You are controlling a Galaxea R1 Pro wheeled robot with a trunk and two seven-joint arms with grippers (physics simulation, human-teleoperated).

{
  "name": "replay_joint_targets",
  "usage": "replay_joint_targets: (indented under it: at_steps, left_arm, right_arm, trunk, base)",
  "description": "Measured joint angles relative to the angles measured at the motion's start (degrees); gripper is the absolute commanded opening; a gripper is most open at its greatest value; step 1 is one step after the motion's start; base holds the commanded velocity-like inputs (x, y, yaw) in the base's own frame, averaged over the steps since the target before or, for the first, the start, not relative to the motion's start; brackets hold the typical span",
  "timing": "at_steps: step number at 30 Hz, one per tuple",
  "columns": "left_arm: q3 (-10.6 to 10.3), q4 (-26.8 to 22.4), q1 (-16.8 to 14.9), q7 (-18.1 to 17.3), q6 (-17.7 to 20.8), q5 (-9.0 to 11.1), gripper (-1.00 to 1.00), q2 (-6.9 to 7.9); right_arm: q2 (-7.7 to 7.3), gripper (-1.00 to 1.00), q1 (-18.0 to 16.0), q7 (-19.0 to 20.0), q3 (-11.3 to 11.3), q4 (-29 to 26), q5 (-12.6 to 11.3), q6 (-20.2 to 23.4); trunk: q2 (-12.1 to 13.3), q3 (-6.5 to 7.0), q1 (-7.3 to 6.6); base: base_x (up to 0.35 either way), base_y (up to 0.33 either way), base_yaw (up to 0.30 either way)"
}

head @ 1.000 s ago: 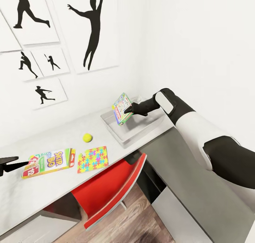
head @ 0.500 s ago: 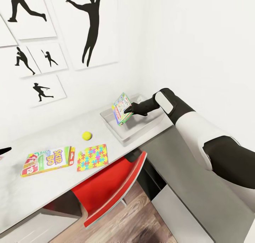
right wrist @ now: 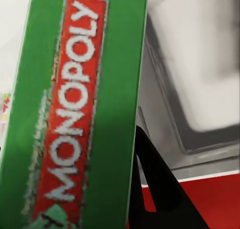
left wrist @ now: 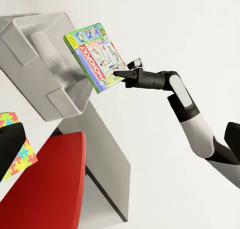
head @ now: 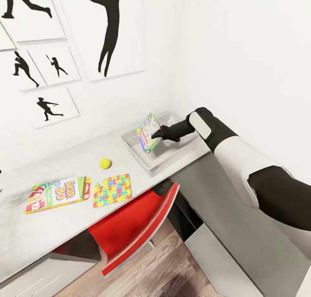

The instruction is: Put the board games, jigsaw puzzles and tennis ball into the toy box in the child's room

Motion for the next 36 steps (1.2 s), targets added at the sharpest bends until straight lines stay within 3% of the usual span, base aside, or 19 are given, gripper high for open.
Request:
replay_joint_targets:
  at_steps: [13,19,26,36]
  left_arm:
    - [0.1,-0.06,-0.01,0.0,0.0,-0.09,1.0,-0.24]
    - [0.11,-0.21,-0.01,0.0,0.0,-0.09,1.0,-0.25]
    - [0.18,-0.27,0.0,0.0,0.0,-0.01,1.0,-0.24]
    - [0.18,-0.28,-0.01,0.0,0.0,-0.08,1.0,-0.24]
  right_arm:
    - [-0.18,-1.0,-1.63,0.07,0.03,-0.44,0.13,-0.01]
    - [-0.53,-1.0,-2.19,0.05,0.03,-1.64,-0.53,0.01]
    - [-0.51,-1.0,-6.76,-0.54,0.27,-1.79,0.33,-0.02]
    - [-0.06,-1.0,-7.29,-0.37,0.26,-1.1,0.18,0.01]
  trunk:
    - [-0.01,-1.13,0.0]
    - [-0.01,-1.2,-0.01]
    - [-0.01,-1.21,0.0]
    - [-0.01,-1.21,0.0]
  base:
    - [0.0,0.0,0.0]
    - [0.0,0.0,0.0]
    - [0.0,0.0,0.0]
    - [0.0,0.0,0.0]
